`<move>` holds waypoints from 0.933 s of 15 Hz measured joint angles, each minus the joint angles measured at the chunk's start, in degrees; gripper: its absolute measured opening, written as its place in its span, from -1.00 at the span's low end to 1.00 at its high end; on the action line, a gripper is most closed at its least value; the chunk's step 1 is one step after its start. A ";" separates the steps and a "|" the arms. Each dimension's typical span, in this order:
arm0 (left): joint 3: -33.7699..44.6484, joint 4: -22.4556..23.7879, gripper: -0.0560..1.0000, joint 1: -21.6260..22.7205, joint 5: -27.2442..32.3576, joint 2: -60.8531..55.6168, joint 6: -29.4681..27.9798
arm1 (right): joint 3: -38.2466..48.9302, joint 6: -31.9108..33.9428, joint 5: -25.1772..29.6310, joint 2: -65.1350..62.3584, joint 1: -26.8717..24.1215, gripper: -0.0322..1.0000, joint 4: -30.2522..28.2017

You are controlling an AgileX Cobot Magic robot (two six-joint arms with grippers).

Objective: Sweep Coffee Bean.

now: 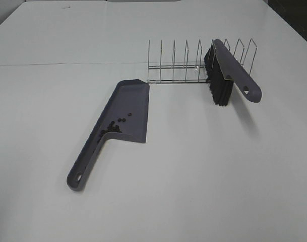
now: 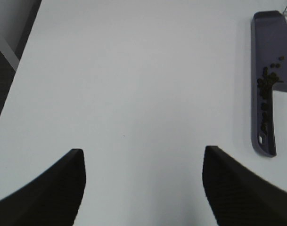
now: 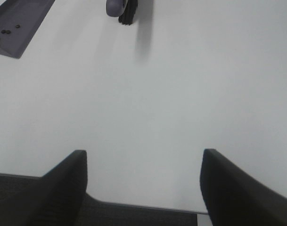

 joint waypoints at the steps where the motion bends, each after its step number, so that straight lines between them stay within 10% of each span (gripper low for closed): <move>1: 0.17 0.57 0.29 0.00 -0.69 -2.12 -0.57 | 1.55 -0.06 0.00 -2.06 0.00 0.15 0.69; 14: 1.49 1.26 0.29 0.00 7.16 -16.56 -3.90 | 4.53 -3.15 -4.53 -6.13 0.11 0.15 1.55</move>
